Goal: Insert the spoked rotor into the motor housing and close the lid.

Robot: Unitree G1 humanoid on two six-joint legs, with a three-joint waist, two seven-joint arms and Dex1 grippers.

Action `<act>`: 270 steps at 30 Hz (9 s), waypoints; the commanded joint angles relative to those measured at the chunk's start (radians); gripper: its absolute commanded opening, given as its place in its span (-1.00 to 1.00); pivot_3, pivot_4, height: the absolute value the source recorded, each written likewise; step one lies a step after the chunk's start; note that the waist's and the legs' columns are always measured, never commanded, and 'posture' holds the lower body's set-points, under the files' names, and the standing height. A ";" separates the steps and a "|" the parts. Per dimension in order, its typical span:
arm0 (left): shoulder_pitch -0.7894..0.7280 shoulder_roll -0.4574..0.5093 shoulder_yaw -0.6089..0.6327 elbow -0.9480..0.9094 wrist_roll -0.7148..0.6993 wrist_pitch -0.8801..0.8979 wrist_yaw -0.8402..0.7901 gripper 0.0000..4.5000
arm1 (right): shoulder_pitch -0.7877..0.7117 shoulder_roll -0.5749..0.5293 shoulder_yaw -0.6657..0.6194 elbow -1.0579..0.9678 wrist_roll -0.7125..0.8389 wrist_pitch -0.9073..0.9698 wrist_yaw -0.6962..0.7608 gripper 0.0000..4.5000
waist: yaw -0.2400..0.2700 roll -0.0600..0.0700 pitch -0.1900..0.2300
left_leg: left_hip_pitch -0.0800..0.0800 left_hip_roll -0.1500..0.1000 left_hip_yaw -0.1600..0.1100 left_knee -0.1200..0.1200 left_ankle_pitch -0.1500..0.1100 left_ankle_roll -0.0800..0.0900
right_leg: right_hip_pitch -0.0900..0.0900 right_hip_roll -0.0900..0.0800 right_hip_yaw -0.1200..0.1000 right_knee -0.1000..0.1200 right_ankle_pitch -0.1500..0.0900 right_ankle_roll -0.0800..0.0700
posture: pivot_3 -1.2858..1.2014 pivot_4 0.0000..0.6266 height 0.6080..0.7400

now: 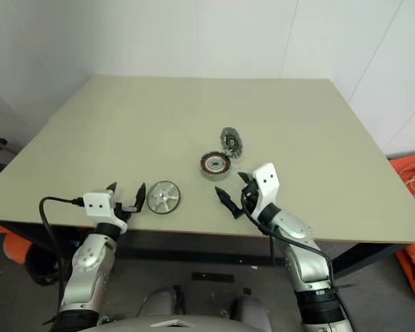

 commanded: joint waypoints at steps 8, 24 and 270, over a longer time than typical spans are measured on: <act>-0.012 0.007 0.007 0.005 -0.001 -0.044 -0.010 0.99 | -0.025 0.000 -0.009 -0.031 0.009 -0.027 -0.002 1.00 | 0.000 0.000 0.000 | 0.000 0.000 0.000 0.000 0.000 0.000 | 0.000 0.000 0.000 0.000 0.000 0.000 | 0.03 -1.00 1.00; -0.026 0.011 0.013 0.012 -0.001 -0.039 -0.002 0.99 | -0.127 -0.053 0.084 0.011 -0.119 0.162 -0.049 1.00 | 0.000 0.000 0.000 | 0.000 0.000 0.000 0.000 0.000 0.000 | 0.000 0.000 0.000 0.001 0.002 -0.003 | 0.03 -1.00 1.00; 0.007 -0.016 -0.019 -0.048 0.001 0.006 0.029 1.00 | -0.696 0.122 0.133 0.708 -0.338 0.123 -0.104 -0.99 | -0.024 0.000 0.000 | -0.001 0.000 0.000 0.001 0.001 -0.002 | -0.001 0.000 0.000 0.003 0.004 -0.009 | 0.03 -1.00 1.00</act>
